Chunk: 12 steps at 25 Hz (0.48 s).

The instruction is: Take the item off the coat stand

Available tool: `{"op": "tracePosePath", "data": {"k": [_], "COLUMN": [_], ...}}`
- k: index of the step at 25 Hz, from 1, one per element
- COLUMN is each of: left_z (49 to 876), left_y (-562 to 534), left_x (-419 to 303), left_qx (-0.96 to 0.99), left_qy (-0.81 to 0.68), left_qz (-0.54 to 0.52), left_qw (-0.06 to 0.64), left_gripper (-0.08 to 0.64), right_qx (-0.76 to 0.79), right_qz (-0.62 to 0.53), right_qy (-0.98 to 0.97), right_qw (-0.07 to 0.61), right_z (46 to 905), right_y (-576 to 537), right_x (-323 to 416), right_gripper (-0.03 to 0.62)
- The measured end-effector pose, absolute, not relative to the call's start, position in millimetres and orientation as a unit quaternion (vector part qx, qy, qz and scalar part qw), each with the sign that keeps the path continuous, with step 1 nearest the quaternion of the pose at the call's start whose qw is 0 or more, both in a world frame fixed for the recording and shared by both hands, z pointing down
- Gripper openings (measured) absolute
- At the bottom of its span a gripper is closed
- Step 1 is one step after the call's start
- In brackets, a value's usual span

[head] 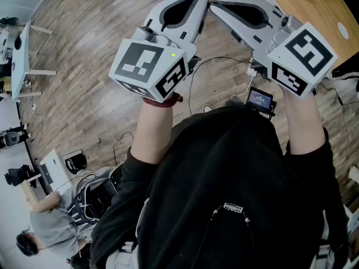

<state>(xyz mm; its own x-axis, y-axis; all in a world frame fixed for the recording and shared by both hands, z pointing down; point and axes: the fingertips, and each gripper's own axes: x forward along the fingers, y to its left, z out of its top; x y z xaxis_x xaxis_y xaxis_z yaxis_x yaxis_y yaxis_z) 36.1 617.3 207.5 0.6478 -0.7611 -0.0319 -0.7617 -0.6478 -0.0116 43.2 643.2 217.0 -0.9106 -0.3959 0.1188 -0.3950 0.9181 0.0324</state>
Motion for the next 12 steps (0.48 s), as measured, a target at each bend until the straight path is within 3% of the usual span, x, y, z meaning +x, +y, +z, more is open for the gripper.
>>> {"op": "tracePosePath", "data": {"k": [12], "left_z": [222.6], "left_y": [593.3], "left_x": [80.6], "left_qx": [-0.911], "left_qy": [0.413], "left_qz": [-0.001], "left_qw": [0.006], "left_gripper": [0.003], "right_qx": [0.198], "right_qz": [0.016], "right_qy": [-0.978], "right_qw": [0.058], "right_z": [232.3], "right_y": [619.7], "right_x": [87.3], "right_gripper": [0.014]}}
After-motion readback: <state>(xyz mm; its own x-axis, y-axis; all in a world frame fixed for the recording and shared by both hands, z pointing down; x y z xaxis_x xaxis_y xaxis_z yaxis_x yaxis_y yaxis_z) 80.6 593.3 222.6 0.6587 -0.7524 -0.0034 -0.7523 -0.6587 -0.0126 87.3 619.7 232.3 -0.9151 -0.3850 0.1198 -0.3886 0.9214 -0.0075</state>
